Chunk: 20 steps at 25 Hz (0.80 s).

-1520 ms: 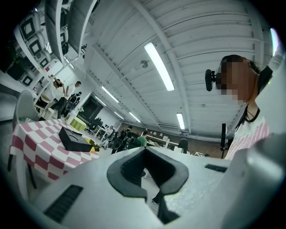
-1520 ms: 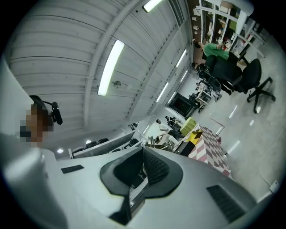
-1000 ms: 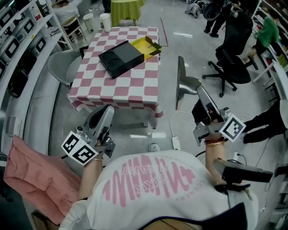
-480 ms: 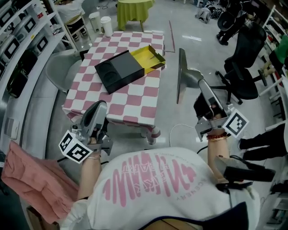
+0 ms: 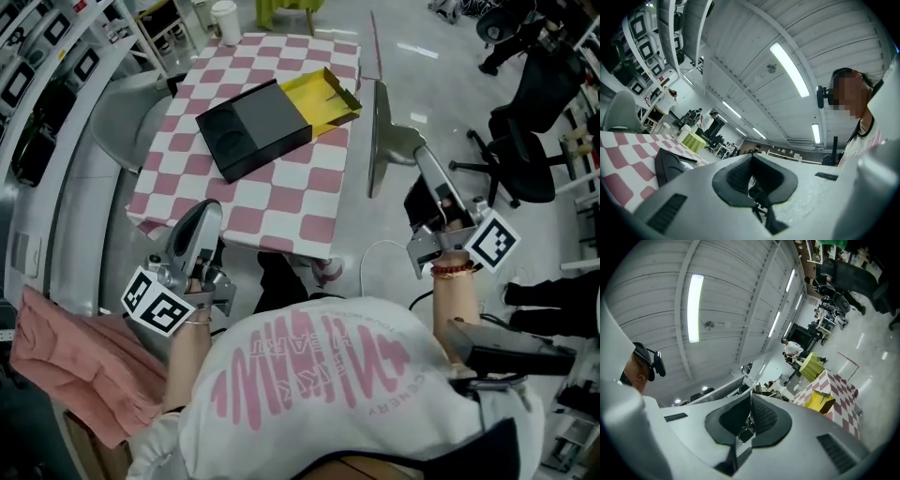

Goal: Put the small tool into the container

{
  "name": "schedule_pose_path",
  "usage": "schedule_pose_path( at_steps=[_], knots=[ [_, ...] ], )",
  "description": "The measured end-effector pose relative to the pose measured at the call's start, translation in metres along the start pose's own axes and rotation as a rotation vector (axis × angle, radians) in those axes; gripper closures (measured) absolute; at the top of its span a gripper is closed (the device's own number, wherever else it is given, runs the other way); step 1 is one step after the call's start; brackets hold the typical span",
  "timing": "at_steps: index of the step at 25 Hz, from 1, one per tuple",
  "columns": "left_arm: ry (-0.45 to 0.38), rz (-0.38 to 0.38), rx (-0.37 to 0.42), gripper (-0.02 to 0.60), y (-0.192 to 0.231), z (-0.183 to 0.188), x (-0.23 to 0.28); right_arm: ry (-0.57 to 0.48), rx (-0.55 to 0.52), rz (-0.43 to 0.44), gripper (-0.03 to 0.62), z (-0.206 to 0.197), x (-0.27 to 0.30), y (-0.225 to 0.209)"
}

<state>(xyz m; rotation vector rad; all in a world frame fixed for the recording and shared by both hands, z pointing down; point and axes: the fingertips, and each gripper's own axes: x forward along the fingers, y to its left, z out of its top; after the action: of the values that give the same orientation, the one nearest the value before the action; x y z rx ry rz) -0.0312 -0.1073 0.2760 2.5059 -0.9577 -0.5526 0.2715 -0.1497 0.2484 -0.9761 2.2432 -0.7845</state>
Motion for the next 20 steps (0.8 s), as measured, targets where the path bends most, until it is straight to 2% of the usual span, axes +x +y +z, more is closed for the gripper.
schedule_pose_path(
  at_steps=[5, 13, 20],
  knots=[
    [0.080, 0.006, 0.046, 0.574, 0.042, 0.000, 0.024, -0.006, 0.002, -0.044, 0.583, 0.001, 0.035, -0.028],
    [0.107, -0.018, 0.021, 0.574, 0.109, 0.020, 0.065, 0.014, -0.012, -0.111, 0.583, 0.001, 0.104, -0.085],
    [0.126, 0.040, -0.019, 0.574, 0.159, 0.016, 0.071, 0.065, -0.012, -0.151, 0.583, -0.008, 0.157, -0.139]
  ],
)
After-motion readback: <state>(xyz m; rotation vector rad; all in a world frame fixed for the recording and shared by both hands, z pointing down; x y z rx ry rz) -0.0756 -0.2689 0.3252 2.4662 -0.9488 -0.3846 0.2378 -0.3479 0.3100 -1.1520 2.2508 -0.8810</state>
